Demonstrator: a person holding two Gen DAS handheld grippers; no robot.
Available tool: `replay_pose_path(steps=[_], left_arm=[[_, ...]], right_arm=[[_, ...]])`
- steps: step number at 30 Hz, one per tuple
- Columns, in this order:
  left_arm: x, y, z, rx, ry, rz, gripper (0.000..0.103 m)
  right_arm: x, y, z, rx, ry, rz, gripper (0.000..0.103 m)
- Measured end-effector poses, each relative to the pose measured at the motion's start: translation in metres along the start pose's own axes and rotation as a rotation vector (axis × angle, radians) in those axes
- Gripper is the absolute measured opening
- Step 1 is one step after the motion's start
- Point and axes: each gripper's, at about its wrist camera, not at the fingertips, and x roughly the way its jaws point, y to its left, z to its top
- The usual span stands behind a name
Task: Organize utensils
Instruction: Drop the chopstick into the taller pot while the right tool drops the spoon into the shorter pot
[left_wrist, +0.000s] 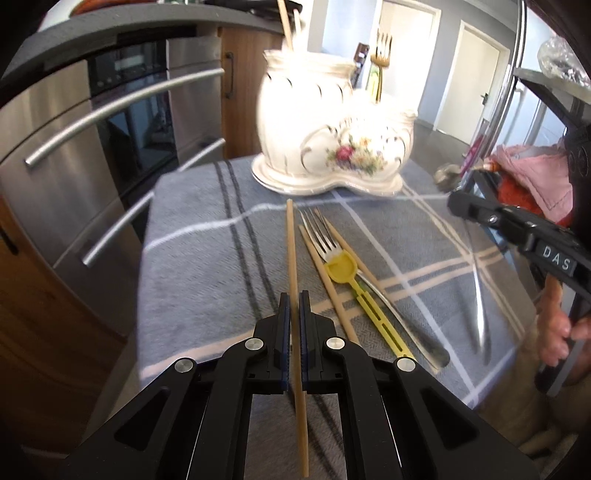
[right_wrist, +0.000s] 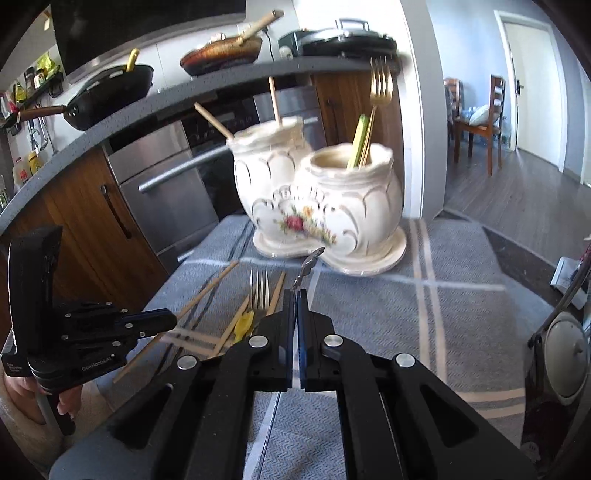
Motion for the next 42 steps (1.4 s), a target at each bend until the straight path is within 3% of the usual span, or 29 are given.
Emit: replay_pose_path(steps=[2,9,12,19,24,30,34,42], left_arm=[[-0.01,0.005,0.001,-0.014,-0.033,-0.005,0.005],[-0.052,0.003,0.02,-0.007,-0.28,-0.088,0.005],[-0.061,-0.008,0.042,0.019,-0.38,-0.096,0.005],[-0.056,-0.017,0.103,0.011,-0.512,-0.133,0.005],[-0.042,-0.022,0.15,-0.022,-0.635,-0.062,0.005],[-0.016,-0.024,0.191,-0.048,-0.674,-0.055,0.005],[0.004,-0.024,0.2,-0.07,-0.682,-0.013,0.005],[0.017,-0.043,0.184,0.029,-0.771,0.156,0.005]], right_arm=[[-0.01,0.0,0.003,-0.012,-0.049,-0.011,0.002],[-0.041,0.004,0.035,-0.069,-0.275,-0.051,0.002],[-0.047,0.001,0.055,-0.067,-0.34,-0.053,0.002],[-0.048,-0.018,0.103,-0.031,-0.48,-0.069,0.002],[-0.032,-0.033,0.13,-0.019,-0.527,-0.132,0.002],[-0.012,-0.045,0.151,0.011,-0.556,-0.15,0.002],[0.0,-0.05,0.157,0.013,-0.57,-0.163,0.002],[0.022,-0.051,0.149,-0.013,-0.558,-0.186,0.002]])
